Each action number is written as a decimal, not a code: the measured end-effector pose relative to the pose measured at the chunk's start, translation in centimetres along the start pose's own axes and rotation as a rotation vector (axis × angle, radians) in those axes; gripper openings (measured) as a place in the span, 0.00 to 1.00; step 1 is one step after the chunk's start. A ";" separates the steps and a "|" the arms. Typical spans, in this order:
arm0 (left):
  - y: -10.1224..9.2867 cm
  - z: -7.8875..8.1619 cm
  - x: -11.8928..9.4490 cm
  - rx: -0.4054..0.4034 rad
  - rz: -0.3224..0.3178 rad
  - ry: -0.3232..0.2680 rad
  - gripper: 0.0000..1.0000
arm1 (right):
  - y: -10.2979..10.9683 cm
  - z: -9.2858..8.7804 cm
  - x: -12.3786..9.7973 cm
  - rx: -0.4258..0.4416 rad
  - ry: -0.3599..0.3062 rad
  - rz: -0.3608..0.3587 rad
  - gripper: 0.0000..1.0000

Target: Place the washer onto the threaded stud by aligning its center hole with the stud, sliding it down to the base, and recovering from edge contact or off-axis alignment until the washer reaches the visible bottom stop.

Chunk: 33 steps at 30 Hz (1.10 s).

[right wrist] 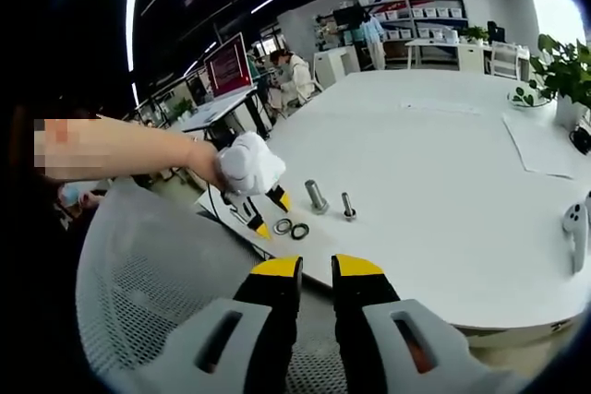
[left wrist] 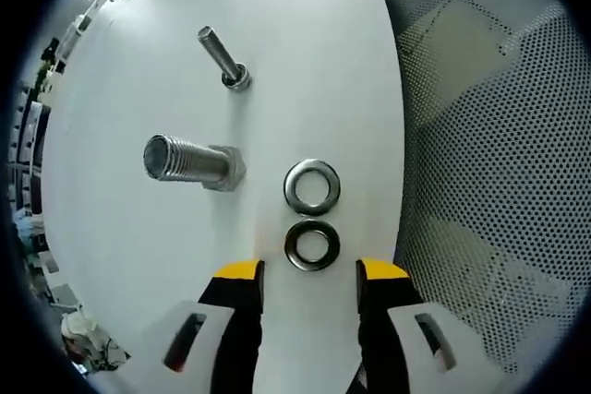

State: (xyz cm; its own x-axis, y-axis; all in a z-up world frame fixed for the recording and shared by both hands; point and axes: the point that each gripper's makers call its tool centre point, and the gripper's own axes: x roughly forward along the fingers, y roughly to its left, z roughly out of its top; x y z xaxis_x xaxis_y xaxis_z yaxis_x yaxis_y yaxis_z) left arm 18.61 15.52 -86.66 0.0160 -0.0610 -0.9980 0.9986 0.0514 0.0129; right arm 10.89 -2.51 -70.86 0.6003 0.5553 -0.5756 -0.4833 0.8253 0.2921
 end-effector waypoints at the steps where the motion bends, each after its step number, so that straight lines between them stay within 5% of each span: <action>1: 0.0 -0.1 0.0 0.000 0.006 -0.008 0.40 | 0.0 0.0 0.0 -0.001 0.001 0.000 0.16; 10: 0.5 -0.2 -0.1 -0.032 0.014 -0.081 0.43 | -0.1 0.1 0.0 0.004 -0.007 -0.007 0.16; 16: 0.7 0.6 -0.1 -0.145 0.015 -0.205 0.42 | -0.1 0.2 0.0 -0.003 -0.013 -0.007 0.16; 33: 0.1 0.8 -0.1 -0.168 0.020 -0.152 0.25 | -0.2 0.3 0.0 -0.002 -0.019 -0.010 0.16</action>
State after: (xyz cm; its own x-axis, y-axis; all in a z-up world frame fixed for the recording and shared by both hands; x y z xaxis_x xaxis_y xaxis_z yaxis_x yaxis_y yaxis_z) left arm 18.78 14.74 -86.51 0.0557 -0.2068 -0.9768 0.9757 0.2191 0.0093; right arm 11.17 -2.64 -70.63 0.6171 0.5493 -0.5635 -0.4789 0.8303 0.2850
